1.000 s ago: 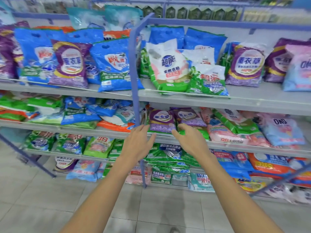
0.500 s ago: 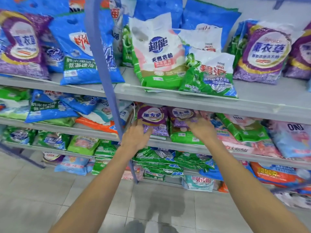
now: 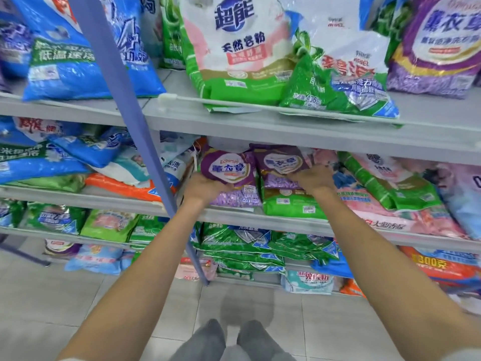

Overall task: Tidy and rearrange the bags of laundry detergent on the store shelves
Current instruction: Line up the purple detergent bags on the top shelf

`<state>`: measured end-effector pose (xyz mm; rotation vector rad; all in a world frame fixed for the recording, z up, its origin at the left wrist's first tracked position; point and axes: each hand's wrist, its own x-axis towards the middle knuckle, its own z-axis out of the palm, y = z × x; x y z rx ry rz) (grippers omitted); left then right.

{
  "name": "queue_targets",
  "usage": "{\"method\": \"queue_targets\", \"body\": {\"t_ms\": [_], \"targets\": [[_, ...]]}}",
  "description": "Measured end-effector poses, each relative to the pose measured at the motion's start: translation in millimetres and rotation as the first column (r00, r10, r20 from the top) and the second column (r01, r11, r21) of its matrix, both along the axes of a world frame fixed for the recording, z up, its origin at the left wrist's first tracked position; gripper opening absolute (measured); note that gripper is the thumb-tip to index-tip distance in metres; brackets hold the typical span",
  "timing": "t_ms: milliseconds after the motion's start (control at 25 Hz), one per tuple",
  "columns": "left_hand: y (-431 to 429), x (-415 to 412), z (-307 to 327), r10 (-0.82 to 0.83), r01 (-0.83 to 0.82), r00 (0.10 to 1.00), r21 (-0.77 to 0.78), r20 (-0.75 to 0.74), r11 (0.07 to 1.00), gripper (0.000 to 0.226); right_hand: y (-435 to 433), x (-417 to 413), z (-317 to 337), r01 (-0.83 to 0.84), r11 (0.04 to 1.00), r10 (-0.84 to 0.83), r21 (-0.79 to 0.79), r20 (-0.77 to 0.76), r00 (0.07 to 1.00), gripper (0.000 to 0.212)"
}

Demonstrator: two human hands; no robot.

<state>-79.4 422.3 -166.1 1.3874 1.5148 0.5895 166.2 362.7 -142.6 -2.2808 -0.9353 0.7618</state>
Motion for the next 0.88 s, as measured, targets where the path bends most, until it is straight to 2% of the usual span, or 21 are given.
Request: {"method": "queue_targets", "body": {"t_ms": [80,160,240,280,360,480,560,720,880], "targets": [[-0.4,0.9,7.6,-0.002,0.014,0.995,-0.125,0.1,0.992,0.064,1.6,2.7,4.7,-0.013,1.0,0.016,0.021,-0.126,0.992,0.077],[-3.7,1.3,8.0,0.032,0.002,0.986,-0.201,0.164,0.98,0.054,0.9,5.5,9.0,-0.021,1.0,0.02,0.001,-0.271,0.962,0.092],[-13.8,-2.0,8.8,0.111,-0.047,0.968,-0.273,0.223,0.961,0.035,-4.1,5.4,10.2,-0.002,1.0,-0.004,-0.018,-0.363,0.932,0.082],[-19.3,-4.9,7.4,0.137,-0.047,0.951,-0.309,0.277,0.95,0.036,-8.4,6.4,6.8,0.009,1.0,-0.012,-0.008,-0.395,0.919,0.071],[-24.1,-12.0,1.2,0.153,-0.021,0.919,-0.343,0.363,0.939,0.054,-25.2,4.0,3.6,0.022,0.999,0.002,0.045,-0.479,0.878,0.05],[-39.4,-24.5,4.7,0.111,0.043,0.902,-0.344,0.417,0.938,0.071,-52.2,-2.7,4.4,0.021,0.996,0.031,0.082,-0.585,0.81,0.039],[-49.3,-33.8,2.9,0.067,0.085,0.903,-0.33,0.425,0.94,0.078,-67.0,-9.8,5.2,-0.006,0.995,0.068,0.1,-0.633,0.771,0.045],[-64.9,-49.6,6.2,-0.005,0.143,0.894,-0.276,0.448,0.95,0.082,-90.8,-23.9,5.1,0.068,0.984,0.056,0.167,-0.642,0.765,0.068],[-79.7,-66.4,18.9,0.028,0.164,0.853,-0.317,0.522,0.934,0.097,-118.2,-34.0,15.8,0.164,0.963,0.023,0.215,-0.668,0.743,0.067]]}}
